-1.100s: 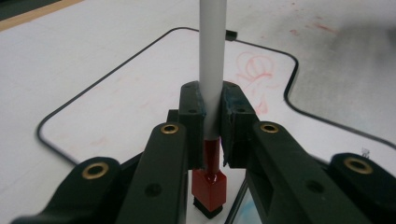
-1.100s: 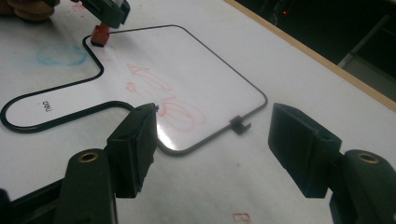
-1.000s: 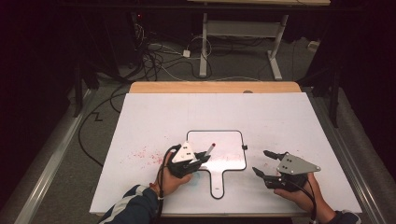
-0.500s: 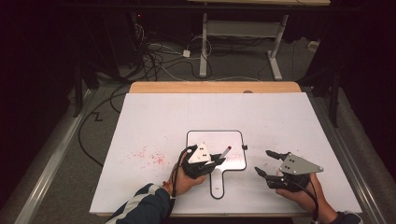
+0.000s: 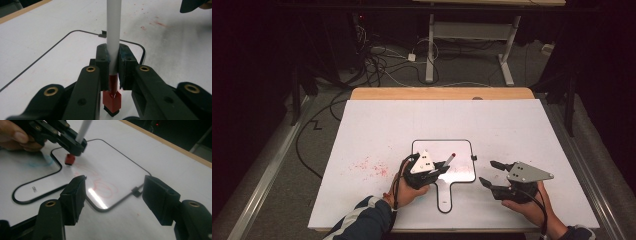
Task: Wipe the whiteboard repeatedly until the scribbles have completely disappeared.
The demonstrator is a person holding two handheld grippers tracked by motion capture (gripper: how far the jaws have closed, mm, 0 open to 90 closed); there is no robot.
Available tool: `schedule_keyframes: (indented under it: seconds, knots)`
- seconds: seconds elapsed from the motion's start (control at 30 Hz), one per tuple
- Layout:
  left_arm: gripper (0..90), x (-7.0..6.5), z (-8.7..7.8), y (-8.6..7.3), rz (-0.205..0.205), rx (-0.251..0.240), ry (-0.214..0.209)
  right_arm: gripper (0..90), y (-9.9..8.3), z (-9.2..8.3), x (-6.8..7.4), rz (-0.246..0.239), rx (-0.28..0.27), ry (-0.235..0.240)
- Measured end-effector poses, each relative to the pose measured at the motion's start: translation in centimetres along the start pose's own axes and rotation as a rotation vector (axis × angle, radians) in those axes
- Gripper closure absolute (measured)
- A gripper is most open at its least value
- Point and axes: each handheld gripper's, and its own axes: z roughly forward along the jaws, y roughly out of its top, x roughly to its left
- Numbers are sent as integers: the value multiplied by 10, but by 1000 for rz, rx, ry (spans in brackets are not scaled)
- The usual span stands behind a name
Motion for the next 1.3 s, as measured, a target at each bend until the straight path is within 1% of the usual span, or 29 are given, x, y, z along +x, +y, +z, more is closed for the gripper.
schedule_keyframes:
  seconds: [0.03,0.1,0.13,0.17,0.2,0.27,0.3,0.37,0.4,0.43,0.47,0.53,0.6,0.67,0.73,0.8,0.83,0.87,0.9,0.93,0.97,1.03,1.07,1.1,1.13,1.17,1.2,1.23,1.3]
  knots:
    - [789,-3,4,2,11,1,3,372,5,3,3,-6,-6,14]
    - [788,-4,6,3,13,-2,2,372,9,5,5,0,-13,25]
    - [788,-5,8,5,12,-5,1,370,11,6,6,18,-17,31]
    - [788,-7,12,8,12,-16,7,367,13,7,5,30,-23,43]
    - [788,-8,14,10,15,-22,4,367,15,8,5,44,-32,59]
    - [787,-9,16,12,19,-29,7,378,19,9,5,55,-35,69]
    - [787,-11,18,14,21,-34,6,382,21,10,5,69,-38,80]
    - [787,-14,22,19,26,-47,15,412,25,13,5,93,-42,89]
    - [787,-16,24,20,31,-48,16,411,27,14,5,103,-44,97]
    - [787,-16,24,20,31,-48,16,411,27,14,5,103,-44,97]
    - [786,-18,25,22,38,-53,16,423,30,17,5,118,-58,111]
    - [786,-21,27,24,45,-57,21,444,34,20,5,124,-70,127]
    - [786,-22,28,24,42,-61,22,486,37,23,4,145,-78,144]
    - [786,-25,29,26,46,-66,29,514,40,27,5,150,-77,156]
    - [786,-26,30,27,49,-63,27,591,43,32,6,159,-75,146]
    - [786,-27,30,27,52,-63,33,655,46,36,5,173,-73,140]
    - [786,-28,31,27,52,-62,35,667,46,39,5,184,-70,137]
    - [786,-29,31,27,53,-58,43,672,47,41,5,194,-66,145]
    - [786,-29,31,27,53,-58,43,672,47,41,5,194,-66,145]
    - [786,-28,31,27,45,-57,49,790,49,46,6,187,-58,126]
    - [785,-27,30,26,36,-57,50,796,50,47,6,191,-53,113]
    - [785,-26,30,26,25,-64,54,808,52,49,5,204,-43,109]
    - [785,-26,30,26,25,-64,54,809,52,50,5,204,-46,107]
    - [785,-26,29,26,20,-63,57,809,52,50,5,204,-46,107]
    - [785,-26,30,26,5,-61,64,810,54,51,5,203,-40,97]
    - [785,-26,30,26,5,-61,64,810,54,51,5,203,-40,97]
    - [785,-26,31,25,-13,-57,72,810,55,53,7,187,-31,85]
    - [786,-27,31,25,-15,-53,87,810,56,54,8,181,-22,82]
    - [786,-28,32,25,-22,-54,90,809,55,55,7,191,-19,81]
